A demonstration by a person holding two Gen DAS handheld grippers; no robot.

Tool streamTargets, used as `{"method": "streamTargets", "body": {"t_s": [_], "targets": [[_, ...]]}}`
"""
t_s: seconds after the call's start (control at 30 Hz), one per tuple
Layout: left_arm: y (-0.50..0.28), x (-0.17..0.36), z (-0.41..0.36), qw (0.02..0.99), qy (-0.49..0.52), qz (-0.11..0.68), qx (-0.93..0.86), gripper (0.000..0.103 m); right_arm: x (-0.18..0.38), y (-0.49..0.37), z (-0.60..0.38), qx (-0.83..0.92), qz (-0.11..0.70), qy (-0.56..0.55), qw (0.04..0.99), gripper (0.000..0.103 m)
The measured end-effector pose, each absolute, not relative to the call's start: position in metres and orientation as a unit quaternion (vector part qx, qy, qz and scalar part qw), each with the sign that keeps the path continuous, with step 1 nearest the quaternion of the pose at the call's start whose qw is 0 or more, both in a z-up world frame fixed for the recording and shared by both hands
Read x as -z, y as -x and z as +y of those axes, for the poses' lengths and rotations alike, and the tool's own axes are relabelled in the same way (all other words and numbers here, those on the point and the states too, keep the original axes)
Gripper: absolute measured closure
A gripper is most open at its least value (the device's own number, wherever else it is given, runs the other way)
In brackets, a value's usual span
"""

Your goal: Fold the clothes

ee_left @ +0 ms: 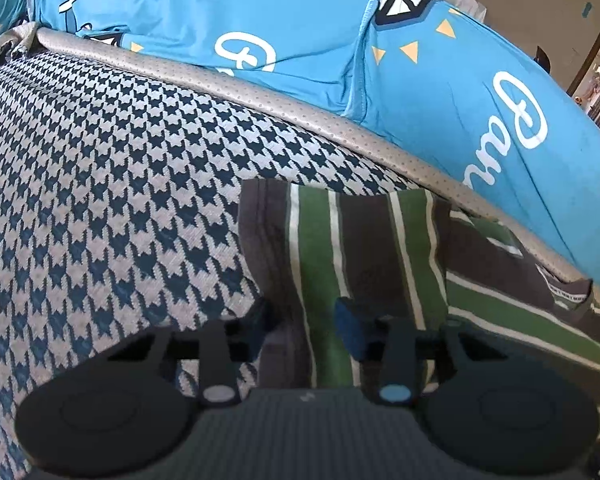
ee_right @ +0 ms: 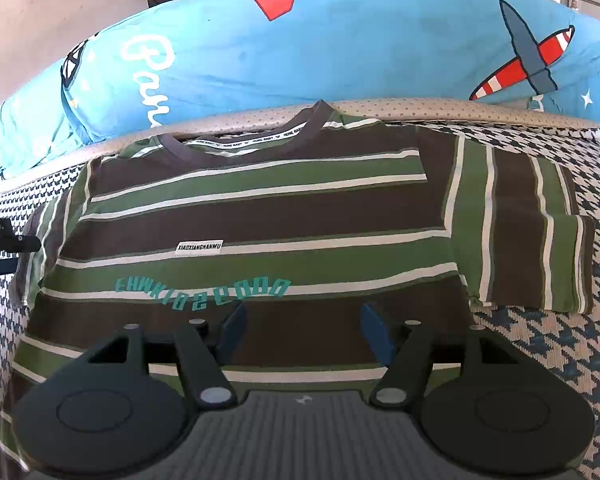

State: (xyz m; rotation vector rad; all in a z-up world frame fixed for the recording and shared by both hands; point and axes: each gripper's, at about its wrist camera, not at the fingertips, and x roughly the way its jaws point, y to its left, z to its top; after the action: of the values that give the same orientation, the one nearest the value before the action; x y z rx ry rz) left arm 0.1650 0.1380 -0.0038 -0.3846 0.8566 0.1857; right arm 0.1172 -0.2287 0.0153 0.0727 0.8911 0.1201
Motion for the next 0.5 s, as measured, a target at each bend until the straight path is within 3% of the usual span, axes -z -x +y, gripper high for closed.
{"method": "streamTargets", "body": {"t_s": [0.07, 0.17, 0.5], "targets": [[-0.165, 0.004, 0.136, 0.889, 0.178, 0.412, -0.093, 0.086, -0.015, -0.118, -0.228, -0.058, 0.431, -0.033, 0.9, 0.038], [-0.161, 0.004, 0.132, 0.892, 0.164, 0.407, -0.105, 0.095, -0.015, -0.118, -0.227, -0.058, 0.43, -0.03, 0.9, 0.038], [-0.155, -0.004, 0.105, 0.904, 0.074, 0.387, -0.164, 0.095, -0.014, -0.119, -0.226, -0.059, 0.43, -0.024, 0.901, 0.037]]}}
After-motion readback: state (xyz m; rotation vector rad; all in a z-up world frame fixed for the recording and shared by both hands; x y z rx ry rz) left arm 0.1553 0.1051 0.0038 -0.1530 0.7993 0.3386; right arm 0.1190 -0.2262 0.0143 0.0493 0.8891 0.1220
